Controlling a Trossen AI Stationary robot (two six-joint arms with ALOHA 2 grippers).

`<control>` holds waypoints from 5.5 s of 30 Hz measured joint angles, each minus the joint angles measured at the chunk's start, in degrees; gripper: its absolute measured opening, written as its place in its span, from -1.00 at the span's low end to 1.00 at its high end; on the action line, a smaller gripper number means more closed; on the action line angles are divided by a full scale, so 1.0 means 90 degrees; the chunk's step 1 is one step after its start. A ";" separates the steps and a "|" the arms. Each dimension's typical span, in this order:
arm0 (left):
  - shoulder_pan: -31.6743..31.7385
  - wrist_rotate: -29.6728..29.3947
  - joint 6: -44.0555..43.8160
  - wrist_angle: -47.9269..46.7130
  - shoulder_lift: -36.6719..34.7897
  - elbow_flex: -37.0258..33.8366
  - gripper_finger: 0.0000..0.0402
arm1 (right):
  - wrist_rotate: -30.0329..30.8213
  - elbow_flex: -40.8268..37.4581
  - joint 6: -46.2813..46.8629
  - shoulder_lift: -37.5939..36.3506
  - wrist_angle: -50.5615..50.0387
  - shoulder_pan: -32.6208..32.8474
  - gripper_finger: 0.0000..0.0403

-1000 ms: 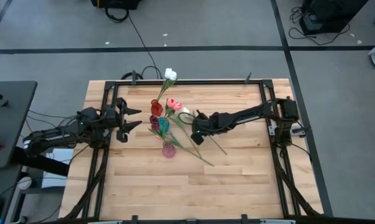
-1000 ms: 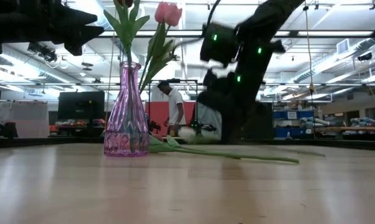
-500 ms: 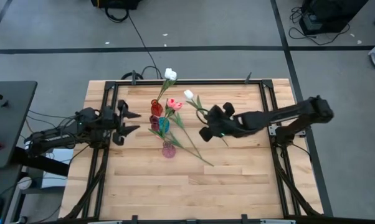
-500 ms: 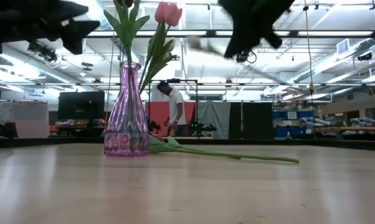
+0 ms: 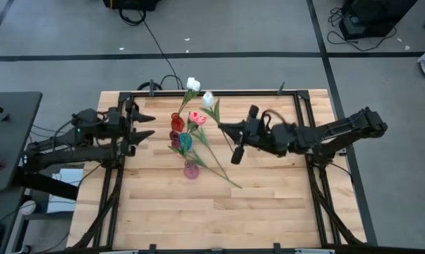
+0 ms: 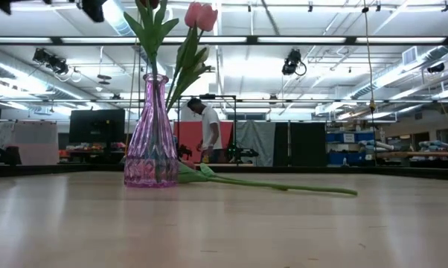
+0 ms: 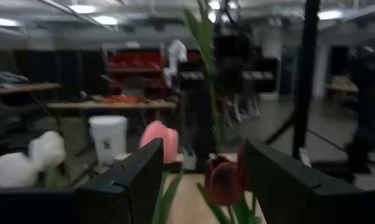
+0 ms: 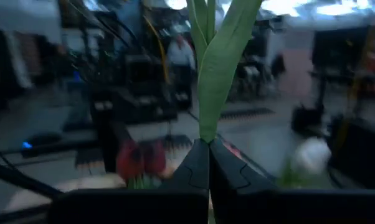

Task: Sort flowers into vase by color
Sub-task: Put the white flower into the red vase

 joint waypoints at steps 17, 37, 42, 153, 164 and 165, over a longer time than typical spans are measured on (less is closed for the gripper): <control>0.0238 0.1009 0.0427 -0.0301 0.2318 0.1867 0.14 | -0.3010 0.1900 -0.0555 0.1687 0.0711 -0.1206 -0.97; 0.0204 0.1159 0.0385 0.0408 0.2701 0.1982 0.10 | -0.3103 0.3362 -0.0971 0.2808 0.0441 -0.1282 -0.97; 0.0204 0.1033 0.0533 0.0770 0.2871 0.1985 -0.16 | -0.3056 0.3362 -0.1032 0.2808 0.0572 -0.1287 -0.97; 0.4245 0.2416 -0.0202 0.4447 0.4814 -0.1908 -0.70 | -0.1138 -0.2052 0.0327 0.0224 0.2480 -0.0719 -0.26; 0.4243 0.2448 -0.0376 0.4242 0.4694 -0.1908 -0.09 | -0.1130 -0.2050 0.0452 0.0224 0.2432 -0.0719 -0.26; 0.4243 0.2450 -0.0377 0.4167 0.4627 -0.1908 -0.07 | -0.1094 -0.2049 0.0452 0.0224 0.2395 -0.0707 -0.26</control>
